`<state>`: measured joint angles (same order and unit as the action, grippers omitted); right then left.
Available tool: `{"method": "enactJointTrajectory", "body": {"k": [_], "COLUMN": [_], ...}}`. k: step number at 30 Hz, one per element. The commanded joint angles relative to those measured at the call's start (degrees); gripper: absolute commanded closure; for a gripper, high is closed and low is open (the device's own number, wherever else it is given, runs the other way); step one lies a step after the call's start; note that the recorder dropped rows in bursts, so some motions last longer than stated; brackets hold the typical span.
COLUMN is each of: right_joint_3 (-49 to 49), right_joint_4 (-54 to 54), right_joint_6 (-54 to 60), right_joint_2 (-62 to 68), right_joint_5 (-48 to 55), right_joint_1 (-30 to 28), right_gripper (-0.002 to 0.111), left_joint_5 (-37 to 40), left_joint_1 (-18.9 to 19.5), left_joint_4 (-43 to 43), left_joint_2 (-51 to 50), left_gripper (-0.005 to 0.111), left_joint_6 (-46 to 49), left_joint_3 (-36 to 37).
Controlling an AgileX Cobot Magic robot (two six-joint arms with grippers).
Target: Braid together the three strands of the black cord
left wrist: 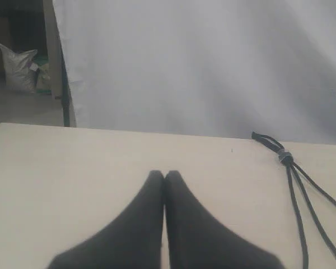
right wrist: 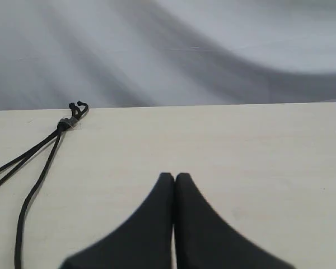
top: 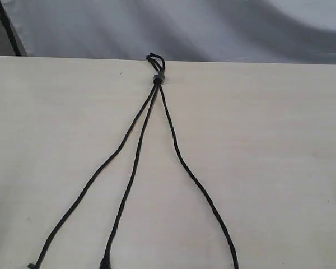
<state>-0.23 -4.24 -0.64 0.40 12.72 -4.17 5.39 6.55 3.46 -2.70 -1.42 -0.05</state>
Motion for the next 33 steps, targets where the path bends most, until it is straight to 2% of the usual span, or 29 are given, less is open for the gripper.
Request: {"method": "enactJointTrajectory", "body": {"k": [1,19,30,33], "right_joint_3": [0.23,0.23,0.23,0.23], "right_joint_4": [-0.21,-0.21,-0.21,-1.13], "right_joint_6": [-0.15,-0.11,-0.11,-0.2], "right_joint_2": [-0.4,-0.4,-0.4,-0.4], "right_joint_5": [0.27,0.03,-12.39,-17.35], "right_joint_1": [-0.31,-0.31,-0.31,-0.31], "right_gripper": [0.109,0.109,0.109,0.109], "left_joint_5": [-0.35,-0.35,-0.35,-3.26], "left_joint_1": [0.05,0.05,0.05,0.05], "left_joint_4": [-0.02,-0.02,-0.02,-0.02], "left_joint_2": [0.09,0.09,0.09,0.09], "left_gripper": [0.106,0.106,0.106,0.106], "left_joint_6": [0.16,0.16,0.16,0.16], "left_joint_3": [0.05,0.05,0.05,0.05]}}
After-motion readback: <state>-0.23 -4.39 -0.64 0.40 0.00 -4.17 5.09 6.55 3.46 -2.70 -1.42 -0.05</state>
